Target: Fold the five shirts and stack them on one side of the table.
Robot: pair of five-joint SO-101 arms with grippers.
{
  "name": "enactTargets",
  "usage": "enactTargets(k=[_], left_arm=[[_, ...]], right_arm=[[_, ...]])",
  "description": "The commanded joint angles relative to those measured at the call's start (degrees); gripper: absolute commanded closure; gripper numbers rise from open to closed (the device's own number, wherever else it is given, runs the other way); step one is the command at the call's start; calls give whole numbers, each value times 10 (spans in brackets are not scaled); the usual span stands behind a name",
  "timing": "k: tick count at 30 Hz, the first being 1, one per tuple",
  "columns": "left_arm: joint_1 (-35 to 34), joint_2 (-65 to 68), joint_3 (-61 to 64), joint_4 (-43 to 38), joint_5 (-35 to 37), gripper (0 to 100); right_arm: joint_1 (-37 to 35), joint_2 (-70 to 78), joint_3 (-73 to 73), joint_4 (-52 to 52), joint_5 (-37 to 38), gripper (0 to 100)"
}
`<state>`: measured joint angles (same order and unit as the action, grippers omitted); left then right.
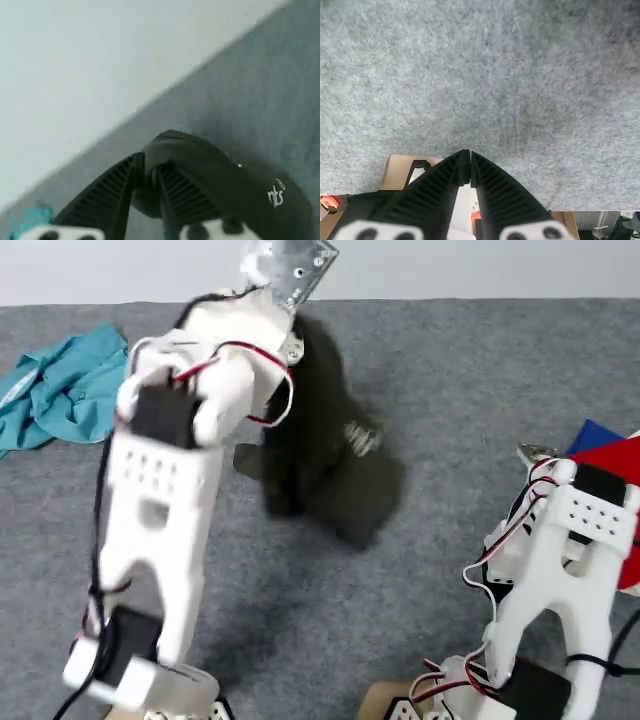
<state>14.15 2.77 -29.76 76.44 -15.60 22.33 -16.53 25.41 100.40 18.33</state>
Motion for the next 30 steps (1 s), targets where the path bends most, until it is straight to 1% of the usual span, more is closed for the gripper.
enactTargets(k=[1,7,11,13,15,18,20,23,26,30], left_arm=[[-39,80,-8,9,5,998],[-81,224,-39,-9,5,998],[-82,283,-103,17,5,997],[-79,295,-143,44,5,968],[-83,296,-185,62,15,907],[-103,296,-268,82,59,838],[-113,298,-330,108,59,816],[-125,302,-397,156,57,808],[-139,302,-425,195,57,808],[-191,302,-431,222,62,813]], right_arm=[[4,-25,-4,12,8,990],[4,-25,-4,12,8,990],[3,-24,-4,10,8,990],[2,-24,-4,5,8,990],[-7,-24,-4,4,16,990],[-51,-24,-4,7,53,990],[-86,-24,-4,5,61,990],[-139,-23,-20,4,63,990],[-190,-19,-66,4,63,990],[-264,-18,-123,-33,63,990]])
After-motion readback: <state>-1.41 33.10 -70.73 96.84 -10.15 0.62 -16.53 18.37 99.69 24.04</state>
